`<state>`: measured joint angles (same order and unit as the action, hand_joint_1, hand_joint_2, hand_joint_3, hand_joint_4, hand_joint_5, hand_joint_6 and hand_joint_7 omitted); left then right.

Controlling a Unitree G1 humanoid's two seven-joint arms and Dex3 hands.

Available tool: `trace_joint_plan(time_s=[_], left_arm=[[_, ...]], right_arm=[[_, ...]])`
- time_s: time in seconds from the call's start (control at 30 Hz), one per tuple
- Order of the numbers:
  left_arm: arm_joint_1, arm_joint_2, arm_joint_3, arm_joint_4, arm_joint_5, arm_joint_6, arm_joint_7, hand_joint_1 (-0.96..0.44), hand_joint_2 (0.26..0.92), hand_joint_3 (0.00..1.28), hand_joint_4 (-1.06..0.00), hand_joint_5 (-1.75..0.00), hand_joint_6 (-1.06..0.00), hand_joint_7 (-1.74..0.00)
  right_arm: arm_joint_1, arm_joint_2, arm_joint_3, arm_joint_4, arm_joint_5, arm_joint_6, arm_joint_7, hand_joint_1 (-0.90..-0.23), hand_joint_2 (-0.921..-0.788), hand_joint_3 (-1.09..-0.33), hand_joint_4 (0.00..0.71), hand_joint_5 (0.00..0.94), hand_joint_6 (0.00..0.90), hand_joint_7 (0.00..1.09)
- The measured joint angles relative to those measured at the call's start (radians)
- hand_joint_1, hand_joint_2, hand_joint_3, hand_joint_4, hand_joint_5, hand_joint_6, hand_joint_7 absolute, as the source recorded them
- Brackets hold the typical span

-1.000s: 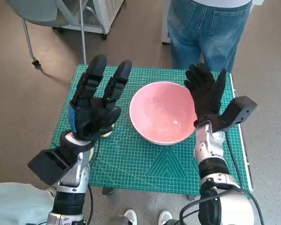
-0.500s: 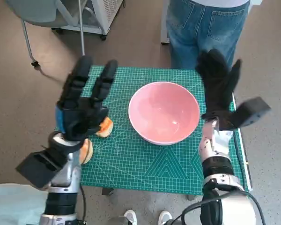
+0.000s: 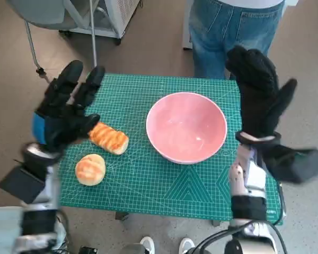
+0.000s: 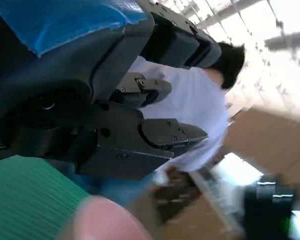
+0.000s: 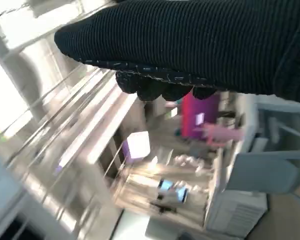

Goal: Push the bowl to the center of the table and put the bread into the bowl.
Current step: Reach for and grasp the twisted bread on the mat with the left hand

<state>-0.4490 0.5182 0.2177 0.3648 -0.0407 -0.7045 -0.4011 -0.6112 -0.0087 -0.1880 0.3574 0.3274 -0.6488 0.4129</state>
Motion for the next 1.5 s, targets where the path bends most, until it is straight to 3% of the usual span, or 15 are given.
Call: trace_joint_plan(time_s=[0.17, 0.4, 0.6, 0.8, 0.9, 1.17, 1.5], left_arm=[[-0.042, 0.12, -0.001, 0.059, 0.08, -0.057, 0.0, -0.01, 0.921, 0.3, -0.27, 0.0, -0.42, 0.0], [-0.085, 0.232, -0.045, 0.115, 0.146, -0.083, -0.034, -0.1, 0.921, 0.14, -0.25, 0.0, -0.43, 0.0], [-0.104, 0.288, -0.113, 0.125, 0.168, -0.026, -0.117, -0.17, 0.891, 0.03, -0.21, 0.0, -0.42, 0.0], [-0.123, 0.326, -0.183, 0.117, 0.259, 0.048, -0.163, -0.09, 0.869, 0.01, -0.14, 0.0, -0.35, 0.0], [-0.129, 0.343, -0.219, 0.101, 0.347, 0.067, -0.153, 0.0, 0.863, 0.0, -0.12, 0.0, -0.31, 0.0], [-0.13, 0.376, -0.306, 0.019, 0.664, 0.102, -0.016, 0.09, 0.861, 0.0, -0.11, 0.0, -0.27, 0.0], [-0.137, 0.376, -0.354, -0.011, 0.688, 0.168, -0.05, 0.07, 0.855, 0.0, -0.11, 0.0, -0.26, 0.0]], right_arm=[[0.043, -0.017, 0.028, -0.088, -0.008, 0.009, 0.0, -0.571, -0.921, -0.795, 0.311, 0.014, -0.001, 0.72], [0.058, -0.025, 0.048, -0.121, -0.008, 0.01, 0.0, -0.57, -0.921, -0.792, 0.313, 0.015, -0.001, 0.72], [0.064, -0.024, 0.062, -0.122, -0.008, 0.014, 0.0, -0.567, -0.921, -0.79, 0.312, 0.016, -0.001, 0.72], [0.069, -0.022, 0.073, -0.127, -0.008, 0.027, -0.003, -0.565, -0.921, -0.791, 0.311, 0.016, -0.001, 0.72], [0.073, -0.021, 0.076, -0.134, -0.007, 0.033, -0.004, -0.562, -0.921, -0.792, 0.311, 0.016, -0.001, 0.72], [0.074, -0.018, 0.077, -0.141, 0.002, 0.049, -0.005, -0.56, -0.921, -0.794, 0.309, 0.017, -0.001, 0.74], [0.074, -0.019, 0.076, -0.141, 0.004, 0.052, -0.005, -0.558, -0.921, -0.797, 0.307, 0.018, -0.001, 0.74]])
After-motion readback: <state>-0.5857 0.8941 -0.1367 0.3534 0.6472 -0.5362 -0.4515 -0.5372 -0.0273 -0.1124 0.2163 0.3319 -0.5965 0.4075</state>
